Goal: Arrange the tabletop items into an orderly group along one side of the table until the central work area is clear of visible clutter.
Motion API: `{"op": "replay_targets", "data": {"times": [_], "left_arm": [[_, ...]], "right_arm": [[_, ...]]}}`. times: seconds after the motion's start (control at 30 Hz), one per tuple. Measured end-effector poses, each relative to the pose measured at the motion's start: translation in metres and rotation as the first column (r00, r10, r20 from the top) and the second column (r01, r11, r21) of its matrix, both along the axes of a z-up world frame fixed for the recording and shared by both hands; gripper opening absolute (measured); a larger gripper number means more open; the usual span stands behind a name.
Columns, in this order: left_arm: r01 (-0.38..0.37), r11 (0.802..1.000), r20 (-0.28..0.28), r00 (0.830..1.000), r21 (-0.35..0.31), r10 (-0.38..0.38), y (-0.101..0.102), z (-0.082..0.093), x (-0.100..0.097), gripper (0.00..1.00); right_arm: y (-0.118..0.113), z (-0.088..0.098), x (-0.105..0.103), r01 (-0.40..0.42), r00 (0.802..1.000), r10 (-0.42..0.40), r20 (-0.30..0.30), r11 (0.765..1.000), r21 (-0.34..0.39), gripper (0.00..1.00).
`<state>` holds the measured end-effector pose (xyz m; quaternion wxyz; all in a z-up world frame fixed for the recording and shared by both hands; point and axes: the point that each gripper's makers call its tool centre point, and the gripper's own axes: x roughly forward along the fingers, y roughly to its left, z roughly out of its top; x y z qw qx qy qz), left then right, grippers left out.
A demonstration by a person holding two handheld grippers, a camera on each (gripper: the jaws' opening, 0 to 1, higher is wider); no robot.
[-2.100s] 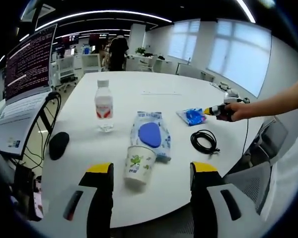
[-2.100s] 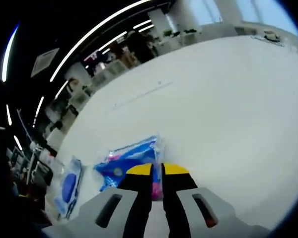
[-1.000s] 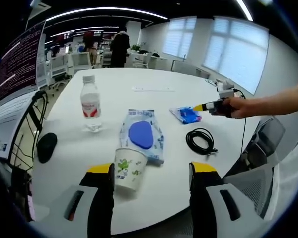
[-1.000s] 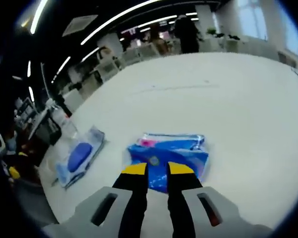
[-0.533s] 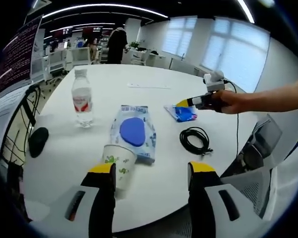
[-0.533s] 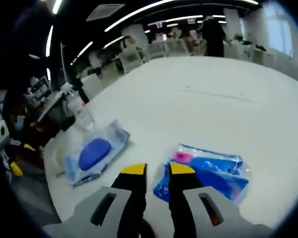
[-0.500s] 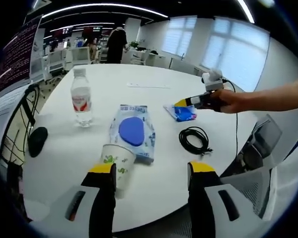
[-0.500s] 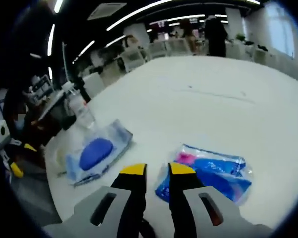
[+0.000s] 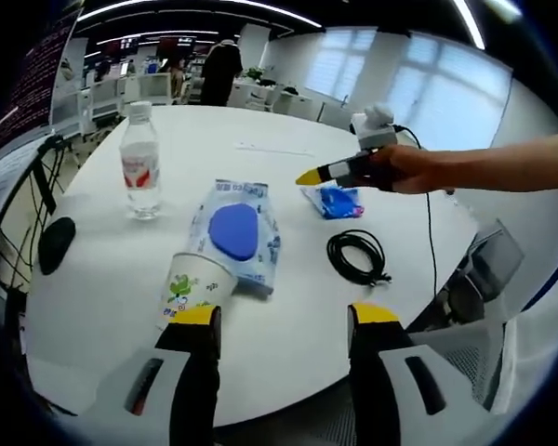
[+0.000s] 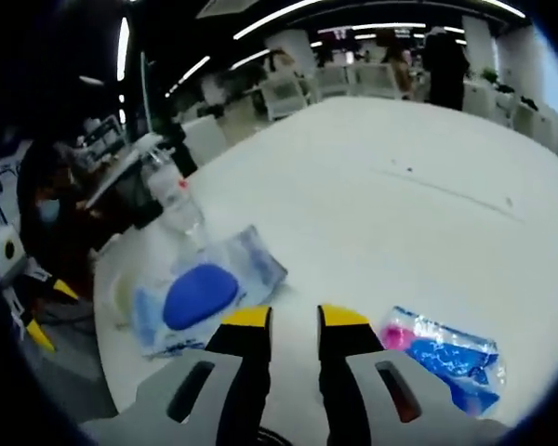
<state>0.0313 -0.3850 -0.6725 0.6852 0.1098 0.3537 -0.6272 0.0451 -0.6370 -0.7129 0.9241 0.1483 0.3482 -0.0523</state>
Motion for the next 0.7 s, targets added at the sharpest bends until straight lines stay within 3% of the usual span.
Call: {"op": "replay_targets", "data": {"times": [0.47, 0.7], "left_arm": [[0.008, 1.000, -0.022, 1.000, -0.012, -0.008, -0.002, 0.000, -0.010, 0.55], [0.004, 1.000, -0.032, 0.999, -0.008, -0.004, 0.001, -0.002, -0.011, 0.55]], "right_arm": [[0.007, -0.007, 0.038, -0.108, 0.993, 0.107, -0.039, 0.994, -0.003, 0.24], [0.012, -0.015, 0.055, -0.189, 0.979, 0.186, -0.078, 0.982, -0.023, 0.27]]}}
